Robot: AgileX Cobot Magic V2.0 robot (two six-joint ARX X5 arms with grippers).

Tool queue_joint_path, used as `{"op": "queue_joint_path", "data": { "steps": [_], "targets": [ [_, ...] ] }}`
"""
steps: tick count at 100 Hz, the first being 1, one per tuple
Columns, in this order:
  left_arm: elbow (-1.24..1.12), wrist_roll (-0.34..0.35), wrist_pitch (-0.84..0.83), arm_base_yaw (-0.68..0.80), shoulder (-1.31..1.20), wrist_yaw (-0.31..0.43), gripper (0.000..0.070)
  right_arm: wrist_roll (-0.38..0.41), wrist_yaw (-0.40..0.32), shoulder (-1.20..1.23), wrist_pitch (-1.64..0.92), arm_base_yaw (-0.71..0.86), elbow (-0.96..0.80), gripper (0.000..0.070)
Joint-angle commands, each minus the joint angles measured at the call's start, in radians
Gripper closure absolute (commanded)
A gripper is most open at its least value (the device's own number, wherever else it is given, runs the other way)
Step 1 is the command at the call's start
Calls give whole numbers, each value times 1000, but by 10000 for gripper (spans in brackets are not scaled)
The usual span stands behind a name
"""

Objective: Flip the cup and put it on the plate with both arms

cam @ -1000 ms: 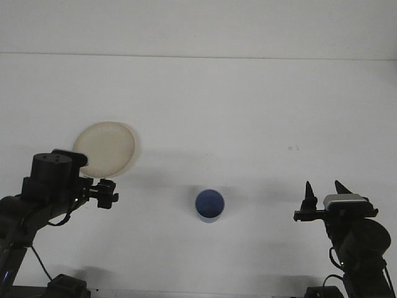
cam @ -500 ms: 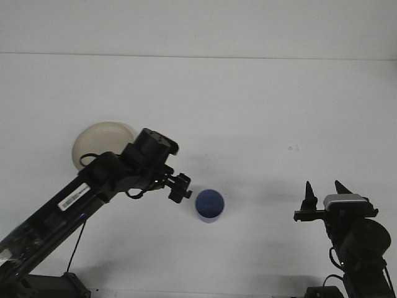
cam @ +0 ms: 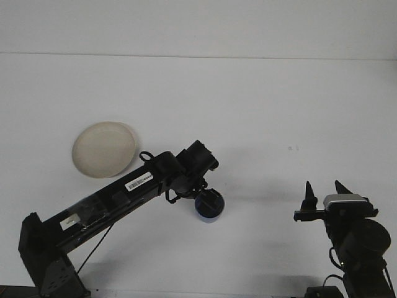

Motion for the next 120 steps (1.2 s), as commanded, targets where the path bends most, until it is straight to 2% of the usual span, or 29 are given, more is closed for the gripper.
{"op": "queue_joint_path", "data": {
  "steps": [1, 29, 37, 41, 58, 97, 120],
  "targets": [
    [25, 5, 2, -13, 39, 0, 278, -8, 3, 2, 9, 2, 9, 215],
    [25, 10, -2, -13, 126, 0, 279, -8, 3, 2, 8, 2, 9, 215],
    [25, 9, -1, -13, 138, 0, 298, -8, 3, 2, 8, 2, 9, 215],
    [25, 9, -1, -15, 140, 0, 354, -8, 3, 2, 8, 2, 9, 215],
    [25, 14, -2, -17, 140, 0, 700, -8, 3, 2, 8, 2, 9, 215],
    [59, 62, -83, -5, 99, -10, 690, -8, 3, 2, 8, 2, 9, 215],
    [146, 93, -196, 91, -16, -172, 690, -8, 3, 2, 9, 2, 9, 215]
  ]
}}
